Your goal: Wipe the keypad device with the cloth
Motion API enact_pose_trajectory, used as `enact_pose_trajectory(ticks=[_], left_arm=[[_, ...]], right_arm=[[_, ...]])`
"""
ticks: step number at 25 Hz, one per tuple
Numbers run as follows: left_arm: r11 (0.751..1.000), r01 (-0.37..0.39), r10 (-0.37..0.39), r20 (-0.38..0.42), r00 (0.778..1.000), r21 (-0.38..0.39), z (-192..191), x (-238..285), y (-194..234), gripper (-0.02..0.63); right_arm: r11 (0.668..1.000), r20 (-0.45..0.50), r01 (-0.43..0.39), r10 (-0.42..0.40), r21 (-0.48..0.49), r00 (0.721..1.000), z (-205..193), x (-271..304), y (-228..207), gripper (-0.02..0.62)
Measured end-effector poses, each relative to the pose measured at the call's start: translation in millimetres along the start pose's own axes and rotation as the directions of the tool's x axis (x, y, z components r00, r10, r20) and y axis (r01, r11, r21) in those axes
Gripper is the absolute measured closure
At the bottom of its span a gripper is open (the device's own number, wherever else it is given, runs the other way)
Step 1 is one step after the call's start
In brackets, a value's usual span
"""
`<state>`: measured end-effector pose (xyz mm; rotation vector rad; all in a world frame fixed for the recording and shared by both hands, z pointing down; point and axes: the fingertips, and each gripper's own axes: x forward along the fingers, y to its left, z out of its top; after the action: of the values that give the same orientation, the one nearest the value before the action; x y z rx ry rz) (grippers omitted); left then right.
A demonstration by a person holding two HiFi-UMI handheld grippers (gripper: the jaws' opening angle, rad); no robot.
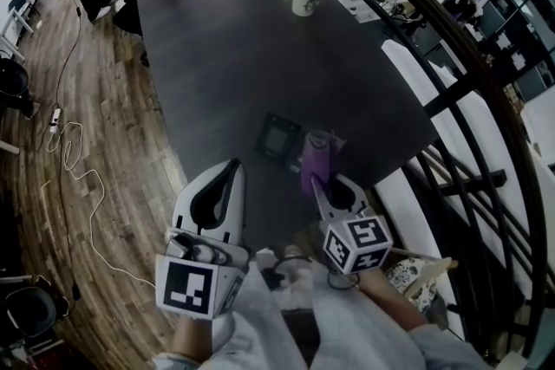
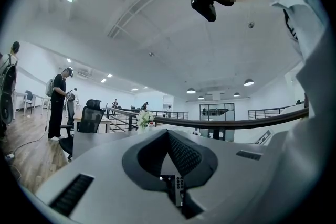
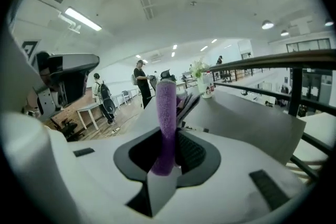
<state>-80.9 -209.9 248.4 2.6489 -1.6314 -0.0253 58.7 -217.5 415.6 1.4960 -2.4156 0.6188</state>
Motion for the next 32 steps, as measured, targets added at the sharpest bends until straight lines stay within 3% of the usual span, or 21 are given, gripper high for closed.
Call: enact_pose_trajectory(ticks=[4,15,32], left_arm=[[1.0,0.005,-0.006,-0.03,1.0,-0.014,1,-2,-7,0.595],[1.0,-0.008,0.008,0.012,1.0,0.007,18,-7,-10,0.595],[1.0,-0.003,0.003,0.029,1.0,0.011,24,-13,-18,0.595]], right_arm=[[0.997,0.108,0.005,0.003,-0.073,0.994,42,-13,8,0.511],[0.98,0.294,0.018,0.041,-0.198,0.955,113,-42,27,0.511],[0.981,0.32,0.054,0.008,-0.185,0.947,118,-60,21,0.514]])
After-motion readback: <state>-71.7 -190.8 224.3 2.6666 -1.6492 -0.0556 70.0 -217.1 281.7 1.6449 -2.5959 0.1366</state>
